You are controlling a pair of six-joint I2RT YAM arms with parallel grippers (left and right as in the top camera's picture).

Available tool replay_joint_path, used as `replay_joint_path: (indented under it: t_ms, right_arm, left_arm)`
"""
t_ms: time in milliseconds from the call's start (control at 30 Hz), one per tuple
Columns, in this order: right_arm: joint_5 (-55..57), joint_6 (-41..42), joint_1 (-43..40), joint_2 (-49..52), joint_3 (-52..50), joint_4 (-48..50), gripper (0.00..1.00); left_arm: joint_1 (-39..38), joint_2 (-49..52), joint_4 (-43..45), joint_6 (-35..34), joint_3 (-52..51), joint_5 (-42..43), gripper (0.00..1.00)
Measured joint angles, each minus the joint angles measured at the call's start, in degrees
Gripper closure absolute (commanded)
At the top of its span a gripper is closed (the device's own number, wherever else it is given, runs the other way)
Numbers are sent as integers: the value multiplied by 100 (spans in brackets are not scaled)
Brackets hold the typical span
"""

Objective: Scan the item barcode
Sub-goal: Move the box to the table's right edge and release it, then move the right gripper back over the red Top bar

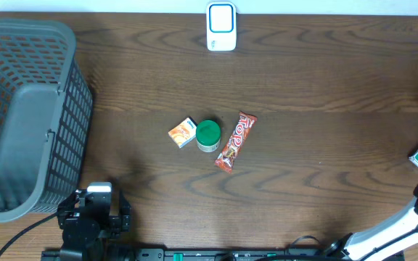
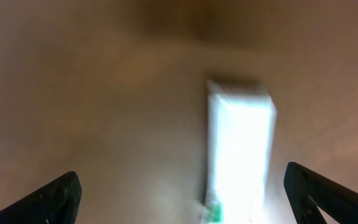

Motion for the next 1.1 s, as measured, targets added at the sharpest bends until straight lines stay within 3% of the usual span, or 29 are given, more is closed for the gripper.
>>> replay_joint_path:
  t_ms: [100, 200, 267, 367, 633, 767, 967, 1100]
  right_arm:
    - [-1462, 20, 474, -767, 632, -90, 1]
    - [-2205, 61, 1303, -1550, 769, -256, 1]
    - [-2575, 103, 2015, -1845, 876, -542, 11]
    - [-2811, 326, 3034, -1910, 844, -911, 5]
    - [-1163, 2986, 5672, -894, -660, -643, 15]
    - [-439, 3816, 6384, -575, -826, -400, 15]
    - [164, 4260, 6730, 149, -822, -271, 15]
    - [304, 3945, 6658, 793, -844, -111, 6]
  left_arm:
    - [0, 0, -2, 0, 0, 0, 5]
    - [0, 0, -2, 0, 0, 0, 5]
    - [0, 0, -4, 0, 0, 0, 5]
    - [0, 0, -4, 0, 0, 0, 5]
    - [0, 0, -2, -2, 0, 0, 5]
    - [0, 0, -2, 0, 0, 0, 5]
    - [0, 0, -2, 0, 0, 0, 5]
    - [0, 0, 0, 0, 0, 0, 5]
